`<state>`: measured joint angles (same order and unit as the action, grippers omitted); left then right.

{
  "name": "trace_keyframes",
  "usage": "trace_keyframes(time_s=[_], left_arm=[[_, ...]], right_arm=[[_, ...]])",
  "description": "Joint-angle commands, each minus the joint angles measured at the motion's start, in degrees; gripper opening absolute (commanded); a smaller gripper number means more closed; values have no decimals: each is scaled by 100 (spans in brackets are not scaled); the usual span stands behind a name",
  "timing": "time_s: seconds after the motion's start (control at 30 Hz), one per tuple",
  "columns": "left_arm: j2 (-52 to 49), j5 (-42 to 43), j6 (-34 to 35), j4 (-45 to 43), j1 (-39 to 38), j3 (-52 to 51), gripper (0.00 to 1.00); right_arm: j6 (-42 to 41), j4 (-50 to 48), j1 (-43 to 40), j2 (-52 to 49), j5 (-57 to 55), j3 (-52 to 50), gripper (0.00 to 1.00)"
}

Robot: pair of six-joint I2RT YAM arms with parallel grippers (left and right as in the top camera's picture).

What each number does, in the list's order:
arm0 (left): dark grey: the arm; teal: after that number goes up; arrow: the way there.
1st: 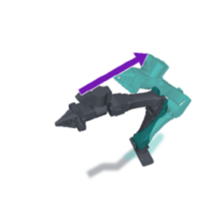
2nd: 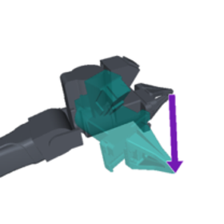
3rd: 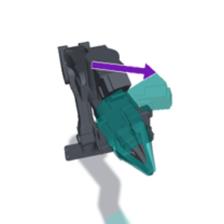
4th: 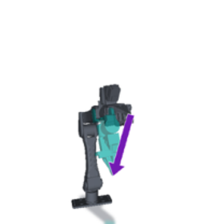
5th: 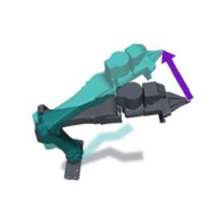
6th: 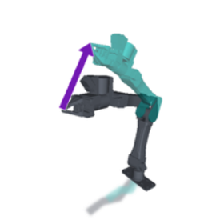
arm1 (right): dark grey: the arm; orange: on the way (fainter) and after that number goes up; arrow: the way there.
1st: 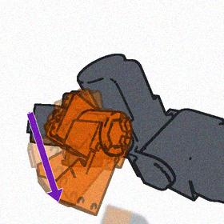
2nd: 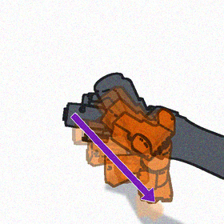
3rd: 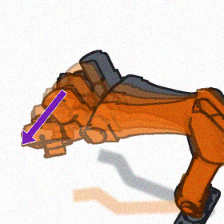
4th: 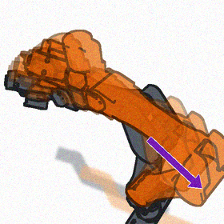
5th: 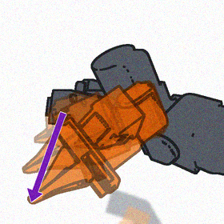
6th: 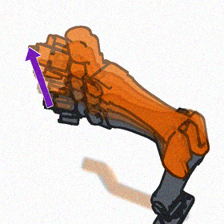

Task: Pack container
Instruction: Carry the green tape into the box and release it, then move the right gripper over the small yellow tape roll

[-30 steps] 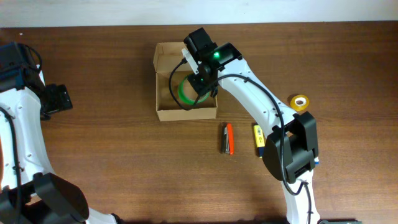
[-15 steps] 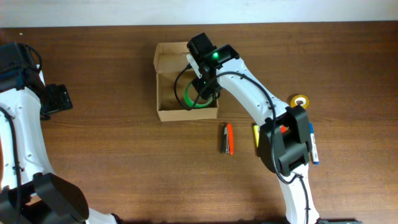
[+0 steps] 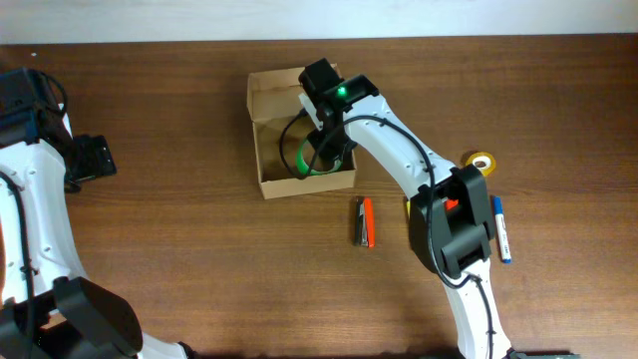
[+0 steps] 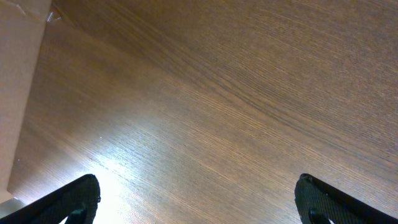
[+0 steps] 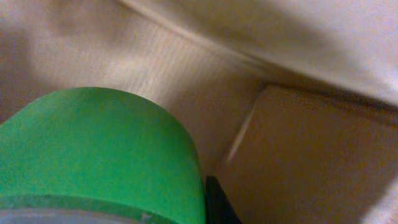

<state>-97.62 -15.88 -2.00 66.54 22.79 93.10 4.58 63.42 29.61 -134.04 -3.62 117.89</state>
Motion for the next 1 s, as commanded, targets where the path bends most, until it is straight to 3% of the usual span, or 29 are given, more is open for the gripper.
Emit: trace_keyframes(time_s=[0.0, 0.23, 0.33, 0.4, 0.53, 0.97], left_arm=[[87, 46, -87, -15, -13, -39, 100], [87, 44, -87, -15, -13, -39, 100], [87, 46, -87, -15, -13, -39, 100], [87, 46, -87, -15, -13, -39, 100], [87, 46, -87, -15, -13, -39, 100], [87, 46, -87, -15, -13, -39, 100]], right_arm=[[-33, 15, 15, -127, 37, -4, 4], [-35, 17, 15, -131, 33, -4, 6], [-52, 13, 17, -131, -11, -4, 27], [-52, 17, 17, -129, -11, -2, 47], [-52, 7, 81, -81, -162, 0, 64], [-55, 114, 225, 704, -317, 219, 73]])
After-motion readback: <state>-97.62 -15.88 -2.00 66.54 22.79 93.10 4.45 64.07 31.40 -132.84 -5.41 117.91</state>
